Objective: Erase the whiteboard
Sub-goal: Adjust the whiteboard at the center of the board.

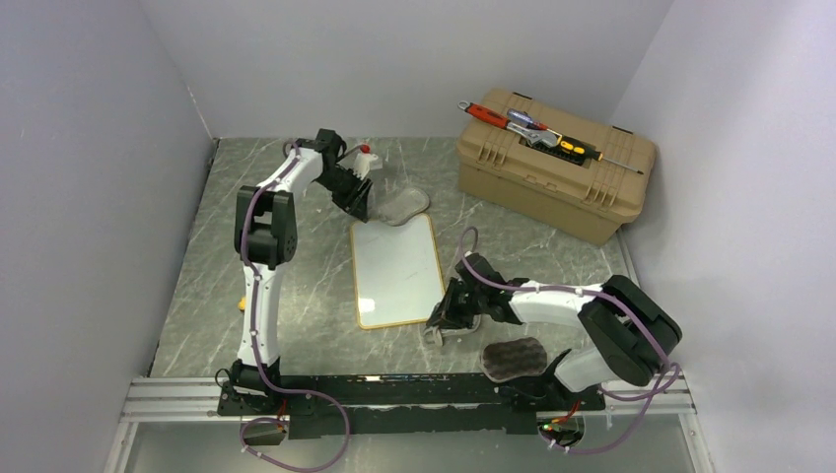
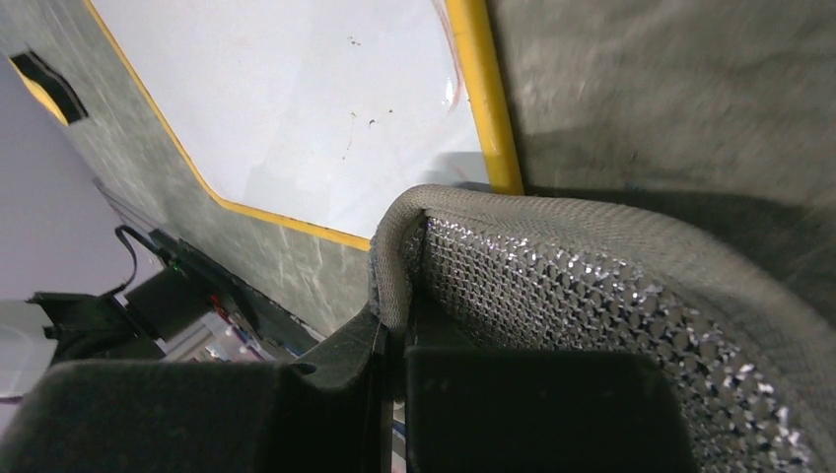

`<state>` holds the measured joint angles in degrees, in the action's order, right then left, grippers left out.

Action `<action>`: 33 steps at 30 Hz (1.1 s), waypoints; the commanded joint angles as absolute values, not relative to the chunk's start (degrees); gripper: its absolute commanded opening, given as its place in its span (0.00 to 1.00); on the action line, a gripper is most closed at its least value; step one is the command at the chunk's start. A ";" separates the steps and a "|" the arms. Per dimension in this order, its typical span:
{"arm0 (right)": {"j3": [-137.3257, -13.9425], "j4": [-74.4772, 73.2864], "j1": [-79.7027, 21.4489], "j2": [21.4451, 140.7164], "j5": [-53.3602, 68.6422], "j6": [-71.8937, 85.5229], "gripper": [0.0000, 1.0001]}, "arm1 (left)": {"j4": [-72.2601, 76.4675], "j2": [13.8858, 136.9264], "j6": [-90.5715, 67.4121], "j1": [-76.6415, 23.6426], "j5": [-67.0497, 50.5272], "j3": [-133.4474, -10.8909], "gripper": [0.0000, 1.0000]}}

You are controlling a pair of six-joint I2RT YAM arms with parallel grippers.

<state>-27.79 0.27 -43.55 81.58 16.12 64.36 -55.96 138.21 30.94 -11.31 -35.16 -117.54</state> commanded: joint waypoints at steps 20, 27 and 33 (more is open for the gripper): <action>-43.16 -10.75 -29.53 92.19 6.06 49.55 0.00 | -75.53 122.58 49.82 -12.39 -35.91 -79.43 0.24; -60.95 -16.44 -29.18 103.01 5.58 46.26 0.00 | -81.14 122.86 54.07 -16.32 -40.38 -79.42 0.23; -65.02 -21.75 -29.10 100.94 3.39 45.00 0.00 | -86.66 120.99 54.99 -16.33 -42.72 -84.97 0.27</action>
